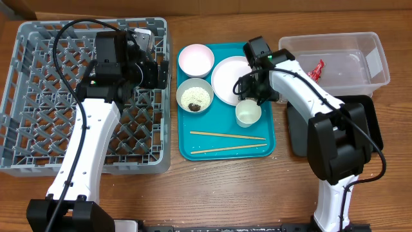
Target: Sort waste into correct bins and load items into the dishwasher
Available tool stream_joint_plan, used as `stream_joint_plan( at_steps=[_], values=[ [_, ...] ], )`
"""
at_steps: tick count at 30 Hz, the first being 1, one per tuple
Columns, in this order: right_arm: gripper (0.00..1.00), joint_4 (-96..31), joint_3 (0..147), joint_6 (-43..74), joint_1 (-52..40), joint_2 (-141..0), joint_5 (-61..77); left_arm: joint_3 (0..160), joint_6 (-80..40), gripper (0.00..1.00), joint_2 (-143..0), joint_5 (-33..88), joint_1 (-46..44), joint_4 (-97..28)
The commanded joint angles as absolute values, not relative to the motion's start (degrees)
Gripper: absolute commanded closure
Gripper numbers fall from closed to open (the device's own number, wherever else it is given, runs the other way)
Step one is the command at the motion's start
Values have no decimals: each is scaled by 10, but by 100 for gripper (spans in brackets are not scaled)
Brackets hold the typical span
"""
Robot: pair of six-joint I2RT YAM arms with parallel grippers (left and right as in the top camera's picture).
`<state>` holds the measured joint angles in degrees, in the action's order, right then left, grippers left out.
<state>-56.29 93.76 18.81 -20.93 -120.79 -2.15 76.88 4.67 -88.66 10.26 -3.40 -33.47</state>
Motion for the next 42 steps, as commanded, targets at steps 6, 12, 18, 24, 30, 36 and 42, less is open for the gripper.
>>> stream_joint_plan(
  at_steps=[6,12,18,24,30,36,42],
  values=[
    [48,-547,922,195,-207,-1198,-34,780,52,0,-887,100,-34,-334],
    [96,-547,927,195,-207,-1198,-33,780,52,0,-887,100,-34,-334],
    [96,-611,1006,195,-201,-1166,-26,780,52,0,-887,100,-34,-334],
    [96,-689,1127,192,-190,-1101,-25,780,52,0,-887,100,-34,-334],
    [96,-712,1135,193,-154,-1083,-41,780,52,0,-887,100,-34,-334],
    [96,-685,1131,200,-76,-1087,-51,780,52,0,-887,100,-34,-334],
    [96,-638,1112,199,-23,-1126,-51,780,52,0,-887,100,-34,-334]
  ],
)
